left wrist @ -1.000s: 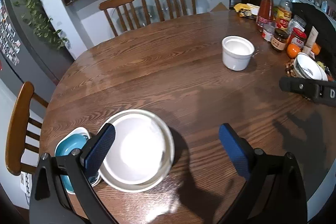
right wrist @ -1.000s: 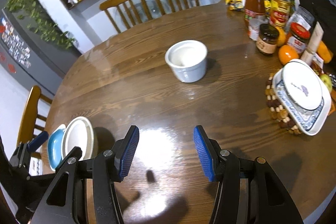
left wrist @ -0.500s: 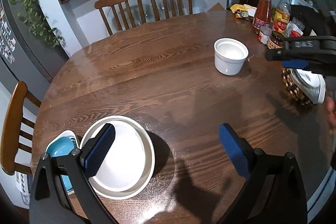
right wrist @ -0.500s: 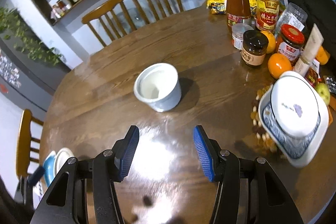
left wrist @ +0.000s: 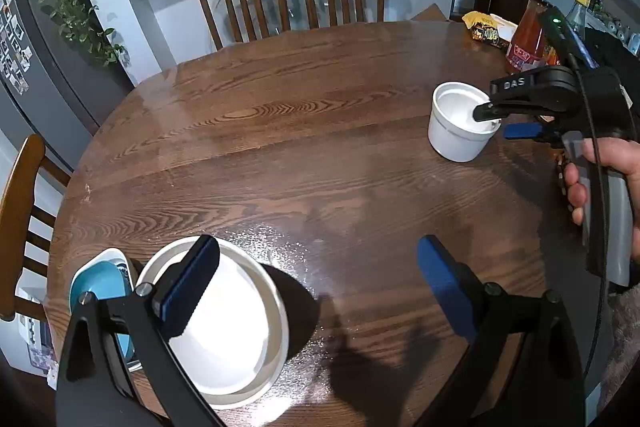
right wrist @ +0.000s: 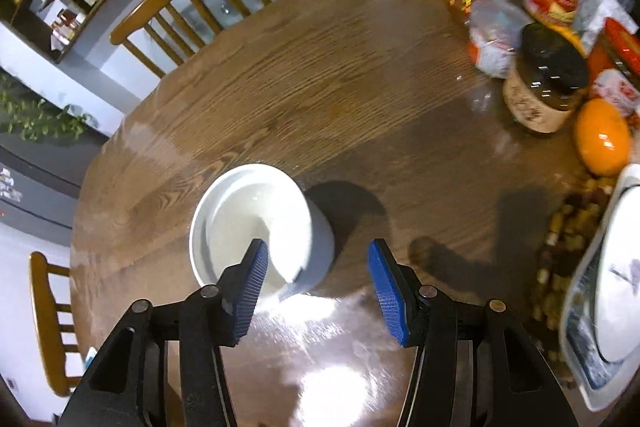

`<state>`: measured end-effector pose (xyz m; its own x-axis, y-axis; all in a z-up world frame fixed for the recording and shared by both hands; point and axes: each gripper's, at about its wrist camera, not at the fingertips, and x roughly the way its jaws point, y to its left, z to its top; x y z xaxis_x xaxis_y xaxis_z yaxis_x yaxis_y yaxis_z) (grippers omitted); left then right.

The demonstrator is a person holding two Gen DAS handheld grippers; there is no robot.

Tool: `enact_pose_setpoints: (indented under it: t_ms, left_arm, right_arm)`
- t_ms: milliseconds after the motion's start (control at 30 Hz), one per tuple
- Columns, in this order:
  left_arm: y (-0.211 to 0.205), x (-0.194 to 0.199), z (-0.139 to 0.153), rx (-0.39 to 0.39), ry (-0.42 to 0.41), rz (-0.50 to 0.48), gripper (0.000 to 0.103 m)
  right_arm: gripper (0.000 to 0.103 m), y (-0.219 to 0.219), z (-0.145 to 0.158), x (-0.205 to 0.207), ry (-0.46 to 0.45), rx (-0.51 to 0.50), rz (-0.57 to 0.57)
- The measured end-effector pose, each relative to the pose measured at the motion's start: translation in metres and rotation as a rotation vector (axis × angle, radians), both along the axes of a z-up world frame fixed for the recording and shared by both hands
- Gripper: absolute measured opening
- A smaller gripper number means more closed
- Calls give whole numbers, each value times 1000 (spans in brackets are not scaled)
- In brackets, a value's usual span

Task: Organize plates and bowls
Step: 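Grasp the white ramekin rim with the right tool, then carry the white ramekin with the right tool to the nested bowls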

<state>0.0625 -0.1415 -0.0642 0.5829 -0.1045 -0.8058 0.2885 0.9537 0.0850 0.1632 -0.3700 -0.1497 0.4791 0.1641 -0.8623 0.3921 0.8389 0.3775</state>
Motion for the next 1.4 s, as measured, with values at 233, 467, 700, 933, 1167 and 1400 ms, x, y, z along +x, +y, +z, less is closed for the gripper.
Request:
enact_pose_setpoints:
  t_ms: [233,467,700,933,1167,1400]
  left_arm:
    - [-4,1,-1,-6,5,-8,99]
    - [-3,-3,-5,-16,23,-39,99]
    - [-7,-15,-21,-1,76,-78,97]
    - [-14,-37,-43,47,155,-165,89]
    - [-21,-57,-55,69,211,-238,57]
    - [-20,-63,-60,23,277,-254,26]
  right_arm:
    - [24,7,-4,3,31,-27,67]
    - [14,33,-5,-24,70,-39,227]
    - [14,74,-9,-84,95,-2,374]
    - [14,91,-16,-130,88,60,397]
    - [14,100,-16,-148,76,54,381]
    - [14,107,-16,-151,72,54,372]
